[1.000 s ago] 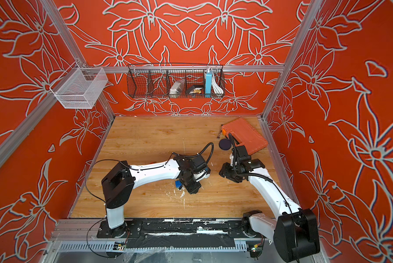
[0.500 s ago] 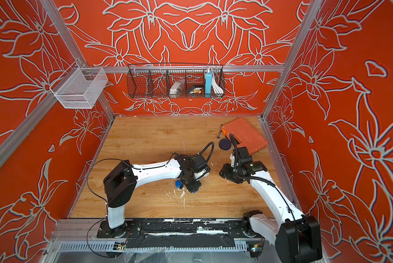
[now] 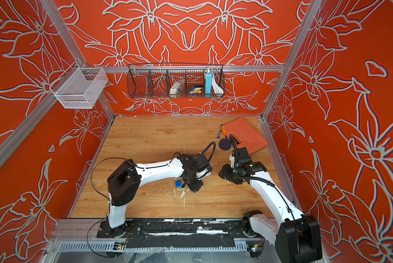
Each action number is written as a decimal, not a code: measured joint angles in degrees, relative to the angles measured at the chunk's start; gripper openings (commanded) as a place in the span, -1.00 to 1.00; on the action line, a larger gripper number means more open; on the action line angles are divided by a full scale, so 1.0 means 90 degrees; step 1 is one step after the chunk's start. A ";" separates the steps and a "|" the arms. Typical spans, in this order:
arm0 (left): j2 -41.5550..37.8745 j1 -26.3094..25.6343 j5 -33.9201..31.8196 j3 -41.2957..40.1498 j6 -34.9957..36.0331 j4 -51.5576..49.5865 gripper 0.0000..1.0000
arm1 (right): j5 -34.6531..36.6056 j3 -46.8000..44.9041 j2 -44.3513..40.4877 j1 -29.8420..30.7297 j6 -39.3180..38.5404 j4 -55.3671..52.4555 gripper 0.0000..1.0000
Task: Assemble the letter h with lego
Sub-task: Assemble the lego brick with the lego brick.
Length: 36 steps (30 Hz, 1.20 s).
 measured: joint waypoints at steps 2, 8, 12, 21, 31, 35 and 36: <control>0.0002 0.0000 -0.0051 -0.0007 0.0000 0.0007 -0.49 | -0.0002 -0.0007 0.0000 0.0000 0.0000 0.0005 0.10; -0.0007 -0.0051 -0.0231 -0.0049 0.0010 0.0063 -0.50 | 0.0000 -0.0010 0.0061 0.0000 -0.0022 0.0005 0.09; -0.0027 -0.0063 -0.0287 -0.0070 0.0007 0.0078 -0.50 | 0.0000 -0.0010 0.0112 0.0000 -0.0036 0.0015 0.09; -0.0097 -0.0061 -0.0158 -0.0172 -0.0053 0.0172 -0.49 | 0.0000 -0.0010 0.0340 0.0000 -0.0151 0.0015 0.09; -0.0092 -0.0211 -0.0240 -0.0253 -0.0039 0.0291 -0.45 | 0.0000 -0.0007 0.0515 0.0000 -0.0192 0.0019 0.11; -0.0090 -0.0216 -0.0262 -0.0282 0.0070 0.0345 -0.46 | -0.0005 -0.0005 0.0573 0.0000 -0.0219 0.0017 0.11; -0.0078 -0.0216 -0.0262 -0.0282 0.0104 0.0350 -0.46 | -0.0002 -0.0005 0.0578 0.0000 -0.0219 0.0019 0.11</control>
